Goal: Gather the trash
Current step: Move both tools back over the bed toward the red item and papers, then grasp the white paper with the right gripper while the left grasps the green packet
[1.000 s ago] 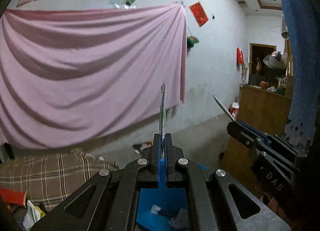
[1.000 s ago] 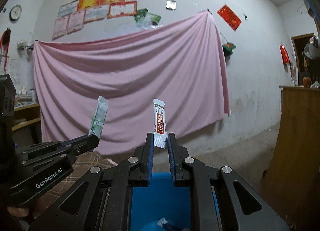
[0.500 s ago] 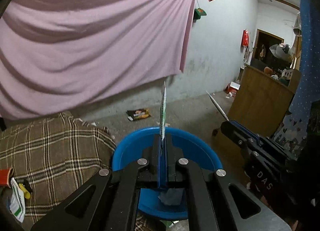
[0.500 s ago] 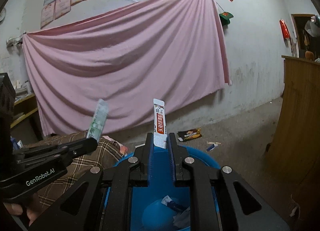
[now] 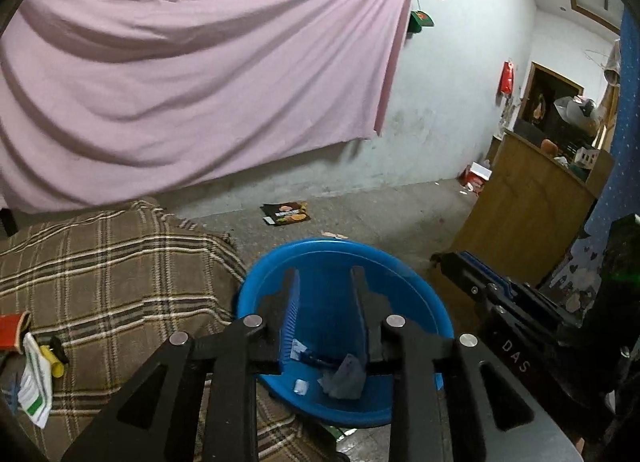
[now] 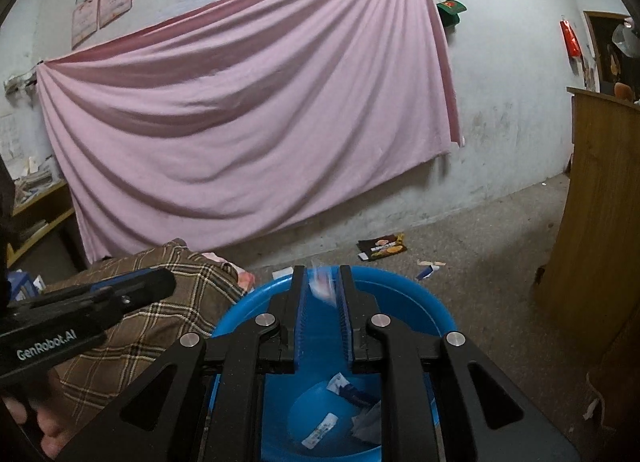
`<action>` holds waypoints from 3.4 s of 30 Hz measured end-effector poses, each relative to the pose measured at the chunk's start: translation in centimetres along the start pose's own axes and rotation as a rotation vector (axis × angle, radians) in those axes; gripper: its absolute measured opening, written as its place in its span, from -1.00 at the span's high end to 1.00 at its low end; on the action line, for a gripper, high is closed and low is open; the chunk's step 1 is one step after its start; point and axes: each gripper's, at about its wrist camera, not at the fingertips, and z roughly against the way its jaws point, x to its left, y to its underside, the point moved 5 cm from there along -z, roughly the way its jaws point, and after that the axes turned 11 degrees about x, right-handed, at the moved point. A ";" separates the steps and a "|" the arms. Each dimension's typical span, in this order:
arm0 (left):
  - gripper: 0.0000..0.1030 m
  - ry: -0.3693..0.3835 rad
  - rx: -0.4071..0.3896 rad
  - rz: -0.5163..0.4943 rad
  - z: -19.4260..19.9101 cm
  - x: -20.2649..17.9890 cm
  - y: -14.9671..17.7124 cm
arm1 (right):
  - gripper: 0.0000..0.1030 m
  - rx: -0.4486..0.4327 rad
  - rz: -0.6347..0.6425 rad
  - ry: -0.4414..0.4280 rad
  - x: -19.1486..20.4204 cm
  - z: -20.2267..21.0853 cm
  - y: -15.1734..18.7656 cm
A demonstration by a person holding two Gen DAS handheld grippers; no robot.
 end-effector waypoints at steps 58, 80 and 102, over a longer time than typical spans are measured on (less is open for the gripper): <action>-0.85 -0.510 -0.161 0.268 18.0 23.8 17.2 | -0.82 0.056 0.413 -0.328 25.8 -1.1 4.3; 0.50 -0.274 0.131 0.500 9.6 29.3 16.7 | 0.62 0.448 0.485 -0.432 28.6 -8.1 6.8; 1.00 -0.355 -0.066 0.452 15.7 25.5 18.3 | 0.92 0.260 0.482 -0.431 26.4 -1.0 6.7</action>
